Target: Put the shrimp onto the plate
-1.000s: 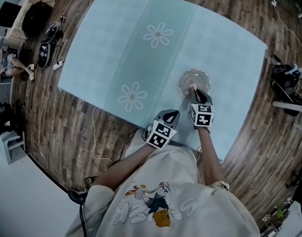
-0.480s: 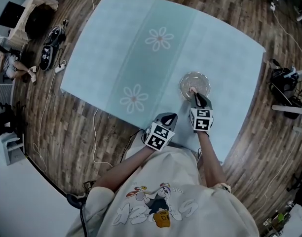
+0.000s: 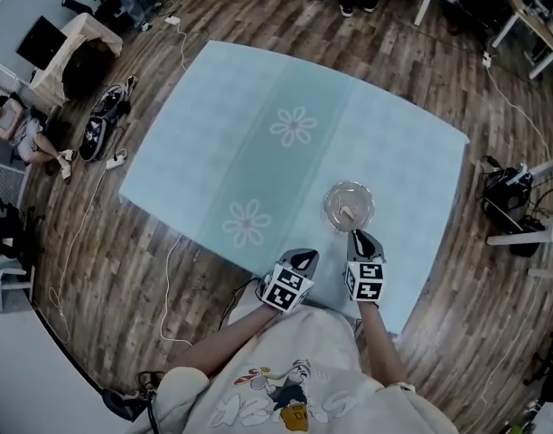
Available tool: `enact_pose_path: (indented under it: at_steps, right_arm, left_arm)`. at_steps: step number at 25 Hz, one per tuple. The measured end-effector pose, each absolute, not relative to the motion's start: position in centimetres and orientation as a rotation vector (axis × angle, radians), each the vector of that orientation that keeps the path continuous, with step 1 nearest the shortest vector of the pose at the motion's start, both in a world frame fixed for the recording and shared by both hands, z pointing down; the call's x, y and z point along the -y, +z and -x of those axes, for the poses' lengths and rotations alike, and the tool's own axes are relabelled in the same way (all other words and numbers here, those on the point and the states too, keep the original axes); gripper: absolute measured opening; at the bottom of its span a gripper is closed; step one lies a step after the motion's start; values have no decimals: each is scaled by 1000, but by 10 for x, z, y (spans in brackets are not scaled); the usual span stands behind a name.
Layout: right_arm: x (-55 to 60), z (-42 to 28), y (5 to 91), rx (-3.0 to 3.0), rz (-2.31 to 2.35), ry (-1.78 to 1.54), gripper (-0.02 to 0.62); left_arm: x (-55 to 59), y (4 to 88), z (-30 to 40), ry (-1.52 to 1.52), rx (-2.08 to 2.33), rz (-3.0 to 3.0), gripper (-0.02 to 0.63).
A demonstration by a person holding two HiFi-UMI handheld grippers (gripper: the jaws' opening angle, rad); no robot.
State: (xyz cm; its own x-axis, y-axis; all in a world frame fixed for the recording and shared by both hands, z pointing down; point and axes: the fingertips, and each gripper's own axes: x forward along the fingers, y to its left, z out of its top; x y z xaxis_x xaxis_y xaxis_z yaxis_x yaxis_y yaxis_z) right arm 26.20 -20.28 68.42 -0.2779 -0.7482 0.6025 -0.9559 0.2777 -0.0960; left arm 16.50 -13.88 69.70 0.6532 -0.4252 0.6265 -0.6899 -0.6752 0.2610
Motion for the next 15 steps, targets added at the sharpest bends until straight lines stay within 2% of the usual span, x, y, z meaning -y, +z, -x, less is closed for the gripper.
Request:
enact_pose_path:
  at_steps: [15]
  right_arm:
    - [157,-231,579,2286,-1571,584,63]
  left_arm:
    - [141,593,-149,476,920,-2428,8]
